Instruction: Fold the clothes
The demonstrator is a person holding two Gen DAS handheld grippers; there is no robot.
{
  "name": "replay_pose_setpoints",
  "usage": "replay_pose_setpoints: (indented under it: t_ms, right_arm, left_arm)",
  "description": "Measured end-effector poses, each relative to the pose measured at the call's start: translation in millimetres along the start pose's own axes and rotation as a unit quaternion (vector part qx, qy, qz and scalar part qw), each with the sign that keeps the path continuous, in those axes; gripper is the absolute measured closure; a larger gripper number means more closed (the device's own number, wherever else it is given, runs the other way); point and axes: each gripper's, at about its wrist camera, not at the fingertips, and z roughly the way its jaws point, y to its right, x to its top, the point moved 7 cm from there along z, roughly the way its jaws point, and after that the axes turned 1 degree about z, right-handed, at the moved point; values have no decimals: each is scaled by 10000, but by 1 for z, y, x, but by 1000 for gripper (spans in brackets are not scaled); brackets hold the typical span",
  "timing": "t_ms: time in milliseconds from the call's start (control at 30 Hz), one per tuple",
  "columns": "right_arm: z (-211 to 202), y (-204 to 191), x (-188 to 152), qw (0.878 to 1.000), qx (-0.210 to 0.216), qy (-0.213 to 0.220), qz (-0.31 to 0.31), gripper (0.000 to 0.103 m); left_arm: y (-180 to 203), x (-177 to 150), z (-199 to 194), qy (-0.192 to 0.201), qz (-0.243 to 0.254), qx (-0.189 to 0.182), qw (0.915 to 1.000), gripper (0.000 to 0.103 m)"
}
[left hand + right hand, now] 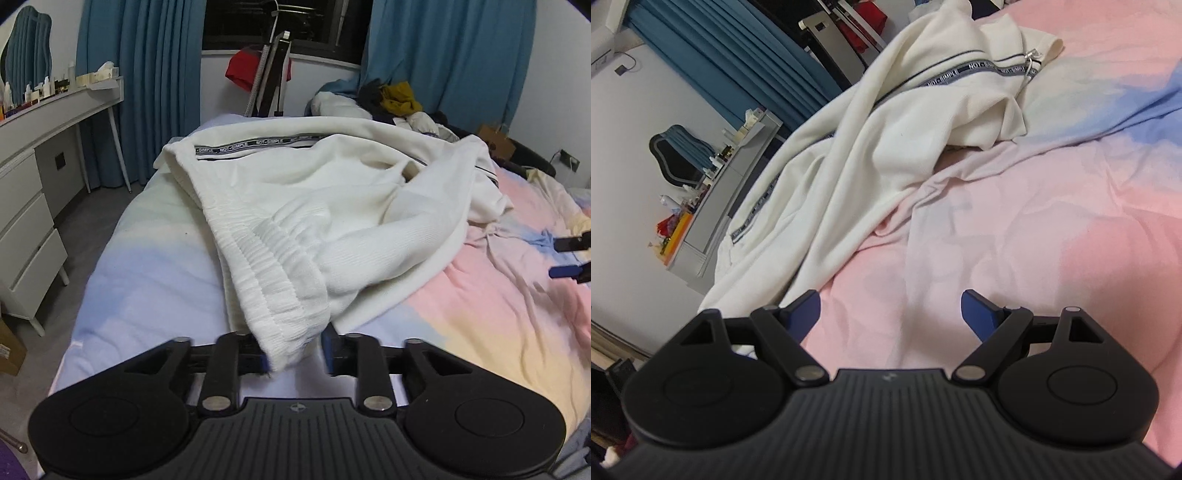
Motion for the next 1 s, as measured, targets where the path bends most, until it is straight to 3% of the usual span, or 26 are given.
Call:
replay_pose_setpoints:
  t_ms: [33, 67, 100, 133, 233, 300, 367, 433, 500, 633, 767, 867, 1000]
  right_arm:
    - [-1, -1, 1, 10000, 14, 28, -12, 18]
    - [-3, -2, 1, 10000, 24, 56, -29, 18]
    - [-5, -3, 2, 9999, 26, 82, -56, 18]
    - [-6, -3, 2, 9999, 30, 107, -80, 18]
    - [-11, -6, 2, 9998, 51, 168, -118, 18]
    - [-16, -7, 3, 9995, 40, 253, -161, 18]
    - [-25, -7, 6, 9986, -64, 495, -188, 18]
    - [-35, -5, 10, 9970, -167, 731, -195, 18]
    - [-44, 0, 14, 9952, -225, 939, -152, 18]
    - [-58, 9, 21, 9923, -257, 1212, -19, 18]
    - [-64, 16, 24, 9906, -319, 1332, 7, 18]
    - [-69, 23, 29, 9892, -323, 1424, 88, 18]
    - [-71, 32, 60, 9881, -278, 1469, 351, 21]
  left_arm:
    - [3, 1, -7, 17, 37, 44, 10000, 41]
    - [5, 2, -13, 77, 95, 140, 9998, 33]
    - [8, 3, -20, 138, 152, 235, 9995, 19]
    - [10, 4, -27, 151, 165, 283, 9993, 16]
    - [20, 5, -48, 259, 192, 282, 9991, 16]
    - [30, 15, -63, 570, 297, 394, 9972, 16]
    - [49, 30, -72, 862, 549, 441, 9938, 16]
    - [69, 44, -69, 1006, 880, 711, 9885, 17]
    - [91, 58, -57, 964, 921, 892, 9871, 21]
    - [148, 73, -29, 1032, 611, 322, 9923, 22]
    - [216, 77, 2, 1213, 598, -178, 9907, 22]
    - [248, 73, 29, 1193, 760, -106, 9899, 22]
    - [249, 63, 66, 985, 889, 268, 9908, 27]
